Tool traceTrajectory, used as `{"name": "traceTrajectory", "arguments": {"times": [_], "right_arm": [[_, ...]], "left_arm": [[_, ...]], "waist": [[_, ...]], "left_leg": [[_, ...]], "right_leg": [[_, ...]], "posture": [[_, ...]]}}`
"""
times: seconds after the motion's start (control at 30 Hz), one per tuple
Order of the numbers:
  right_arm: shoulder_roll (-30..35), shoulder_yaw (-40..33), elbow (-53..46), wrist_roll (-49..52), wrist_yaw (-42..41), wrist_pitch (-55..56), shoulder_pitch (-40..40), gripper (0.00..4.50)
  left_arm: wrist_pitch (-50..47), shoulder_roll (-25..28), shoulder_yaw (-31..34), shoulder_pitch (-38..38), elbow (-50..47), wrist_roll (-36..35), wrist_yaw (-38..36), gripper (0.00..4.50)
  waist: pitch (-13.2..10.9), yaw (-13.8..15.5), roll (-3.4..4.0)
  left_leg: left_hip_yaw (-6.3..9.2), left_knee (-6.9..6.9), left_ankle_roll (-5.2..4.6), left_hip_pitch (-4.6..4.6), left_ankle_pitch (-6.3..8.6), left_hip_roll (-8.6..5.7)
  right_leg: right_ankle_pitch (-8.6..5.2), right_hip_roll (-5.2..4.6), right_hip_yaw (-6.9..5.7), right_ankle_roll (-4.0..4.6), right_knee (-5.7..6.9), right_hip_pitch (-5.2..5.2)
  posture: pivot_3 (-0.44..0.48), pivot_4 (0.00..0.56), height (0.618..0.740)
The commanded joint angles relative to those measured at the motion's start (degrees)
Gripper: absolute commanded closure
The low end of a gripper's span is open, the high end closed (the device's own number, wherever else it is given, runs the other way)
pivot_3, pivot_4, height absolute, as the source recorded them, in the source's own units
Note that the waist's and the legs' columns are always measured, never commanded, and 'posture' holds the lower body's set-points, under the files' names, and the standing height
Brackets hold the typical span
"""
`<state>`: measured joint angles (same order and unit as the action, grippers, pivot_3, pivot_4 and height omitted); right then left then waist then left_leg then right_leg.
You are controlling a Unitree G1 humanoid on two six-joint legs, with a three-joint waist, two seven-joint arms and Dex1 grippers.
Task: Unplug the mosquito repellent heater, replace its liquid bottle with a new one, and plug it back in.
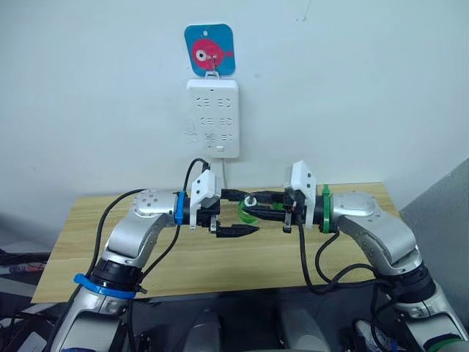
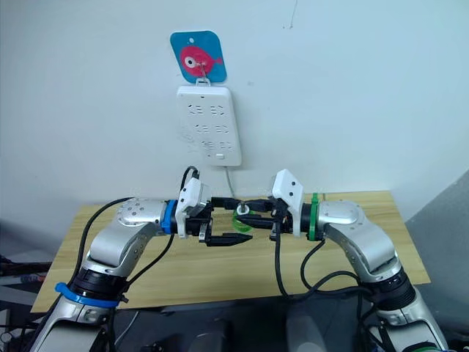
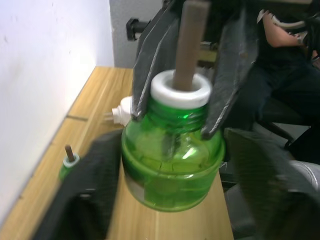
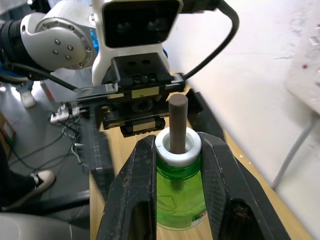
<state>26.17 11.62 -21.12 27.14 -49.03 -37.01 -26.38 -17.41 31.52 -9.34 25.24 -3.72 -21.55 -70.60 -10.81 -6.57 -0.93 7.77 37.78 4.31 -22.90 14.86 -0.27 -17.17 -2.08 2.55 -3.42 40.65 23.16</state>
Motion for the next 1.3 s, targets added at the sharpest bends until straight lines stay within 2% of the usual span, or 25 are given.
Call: {"name": "traceTrajectory", "arguments": {"times": [0.03, 0.2, 0.37, 0.53, 0.67, 0.93, 1.3], "right_arm": [[-1.2, -8.86, -1.75, 8.84, 3.6, -6.5, -1.54, 3.68], [-6.19, -22.13, -0.66, 25.42, 14.96, -18.03, -1.82, 3.68], [-13.97, -31.03, 1.67, 46.64, 34.08, -22.6, -1.71, 3.68], [-18.2, -31.58, 1.72, 66.34, 51.85, -17.43, 0.11, 3.68], [-19.33, -30.05, 0.49, 74.39, 60.38, -11.61, 1.04, 3.68], [-17.16, -25.01, -2.36, 78.95, 64.11, -6.9, 2.59, 3.68], [-13.19, -21.66, -2.53, 78.49, 61.47, -4.44, 3.54, 3.68]], "left_arm": [[-2.17, 1.41, 1.31, -0.6, -0.63, -1.71, -0.2, 0.0], [-16.88, -2.16, 7.07, 0.16, -3.35, -12.28, 7.62, 0.0], [-31.43, -8.05, 13.42, 3.72, -6.22, -25.55, 17.89, 0.0], [-38.48, -14.5, 19.47, 7.96, -5.45, -36.0, 28.41, 0.0], [-41.91, -18.16, 21.93, 9.35, -5.68, -42.71, 35.43, 0.0], [-44.41, -23.45, 24.19, 11.3, -4.72, -53.15, 49.47, 0.0], [-45.17, -22.82, 22.52, 12.6, -4.18, -57.22, 54.25, 0.0]], "waist": [[0.02, -0.03, -0.01], [0.08, -0.02, 0.0], [0.18, -0.31, 0.0], [0.26, -1.62, 0.02], [0.35, -2.76, 0.12], [0.39, -3.12, 0.18], [0.39, -2.99, 0.18]], "left_leg": [[0.01, 0.0, 0.0, 0.0, 0.0, 0.01], [0.03, 0.01, -0.01, -0.03, 0.0, 0.0], [0.02, 0.02, 0.0, -0.03, 0.0, 0.0], [0.0, 0.05, 0.0, -0.04, 0.0, -0.01], [-0.03, 0.04, -0.01, -0.04, 0.0, -0.02], [-0.05, 0.03, -0.01, -0.04, 0.0, -0.02], [-0.08, 0.03, 0.0, -0.04, 0.0, -0.03]], "right_leg": [[0.0, 0.0, -0.01, 0.0, 0.0, 0.0], [0.0, -0.01, 0.0, 0.0, 0.03, 0.0], [0.0, -0.02, 0.01, 0.0, 0.08, 0.01], [0.0, -0.07, 0.01, 0.0, 0.11, 0.01], [0.0, -0.06, 0.03, 0.0, 0.12, 0.02], [0.0, -0.02, 0.05, -0.01, 0.11, 0.02], [-0.01, 0.0, 0.09, -0.02, 0.09, 0.02]], "posture": [[-0.146, 0.103, 0.734], [-0.158, 0.101, 0.734], [-0.172, 0.1, 0.734], [-0.182, 0.103, 0.734], [-0.184, 0.104, 0.734], [-0.182, 0.111, 0.734], [-0.18, 0.114, 0.734]]}}
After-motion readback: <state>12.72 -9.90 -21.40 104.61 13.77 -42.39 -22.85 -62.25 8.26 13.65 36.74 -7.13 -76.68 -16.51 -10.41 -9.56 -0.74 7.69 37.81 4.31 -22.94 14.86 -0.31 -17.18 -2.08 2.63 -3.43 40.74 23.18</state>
